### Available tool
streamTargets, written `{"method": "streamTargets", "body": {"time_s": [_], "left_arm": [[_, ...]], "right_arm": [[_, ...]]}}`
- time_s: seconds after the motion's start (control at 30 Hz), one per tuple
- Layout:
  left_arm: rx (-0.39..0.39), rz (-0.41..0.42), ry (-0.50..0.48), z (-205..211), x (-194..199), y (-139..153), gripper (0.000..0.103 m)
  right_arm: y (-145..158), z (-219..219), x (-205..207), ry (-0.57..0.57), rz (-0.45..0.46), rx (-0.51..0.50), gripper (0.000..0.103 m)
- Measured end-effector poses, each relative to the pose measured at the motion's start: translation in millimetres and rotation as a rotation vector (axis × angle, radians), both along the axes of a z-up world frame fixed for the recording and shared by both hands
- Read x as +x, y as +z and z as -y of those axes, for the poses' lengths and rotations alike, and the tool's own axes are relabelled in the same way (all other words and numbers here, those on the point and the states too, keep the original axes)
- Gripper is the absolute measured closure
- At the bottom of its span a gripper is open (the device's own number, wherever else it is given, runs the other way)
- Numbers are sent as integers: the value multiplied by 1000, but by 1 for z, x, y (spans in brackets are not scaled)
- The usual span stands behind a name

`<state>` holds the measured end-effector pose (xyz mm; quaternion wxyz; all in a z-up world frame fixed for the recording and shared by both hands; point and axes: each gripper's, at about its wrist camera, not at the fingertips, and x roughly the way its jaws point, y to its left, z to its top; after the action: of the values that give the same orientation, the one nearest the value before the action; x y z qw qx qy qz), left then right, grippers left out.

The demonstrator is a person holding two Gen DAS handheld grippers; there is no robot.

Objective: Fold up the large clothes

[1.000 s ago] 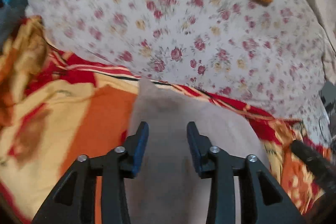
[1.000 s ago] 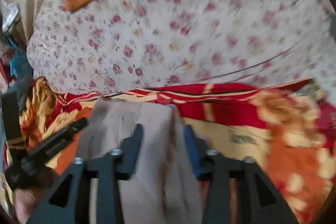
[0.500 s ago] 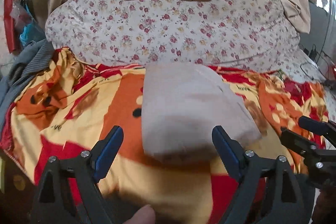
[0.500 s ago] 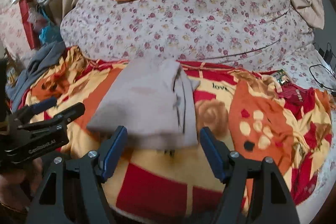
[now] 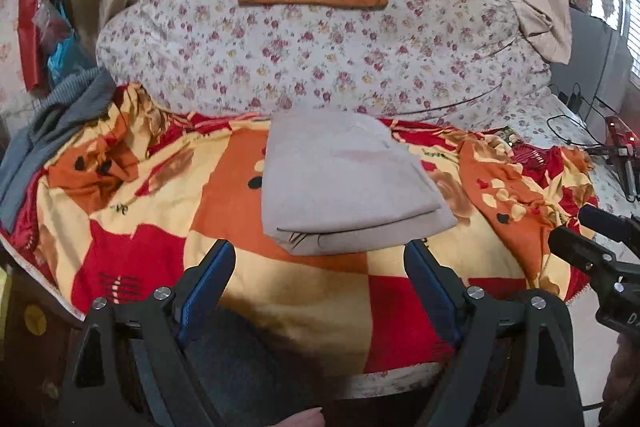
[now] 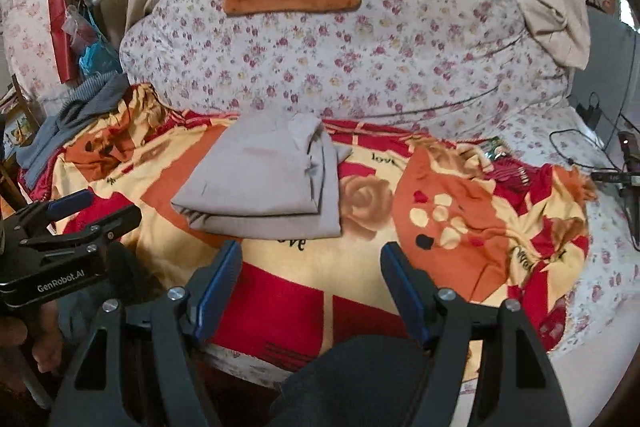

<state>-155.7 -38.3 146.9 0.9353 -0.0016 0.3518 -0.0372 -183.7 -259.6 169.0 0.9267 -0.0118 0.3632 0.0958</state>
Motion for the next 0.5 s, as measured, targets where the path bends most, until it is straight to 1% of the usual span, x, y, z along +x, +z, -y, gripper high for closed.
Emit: {"method": "streamTargets", "body": {"time_s": [0.07, 0.23, 0.33, 0.5], "left_arm": [[12, 23, -3, 2, -5, 7, 21], [18, 45, -9, 4, -9, 14, 21], [16, 39, -13, 6, -8, 13, 21], [5, 27, -23, 9, -7, 12, 21]], "right_arm": [[7, 1, -5, 5, 19, -2, 28], [14, -4, -11, 16, 38, -17, 28], [14, -9, -11, 20, 47, -41, 28], [8, -10, -4, 26, 26, -48, 28]]}}
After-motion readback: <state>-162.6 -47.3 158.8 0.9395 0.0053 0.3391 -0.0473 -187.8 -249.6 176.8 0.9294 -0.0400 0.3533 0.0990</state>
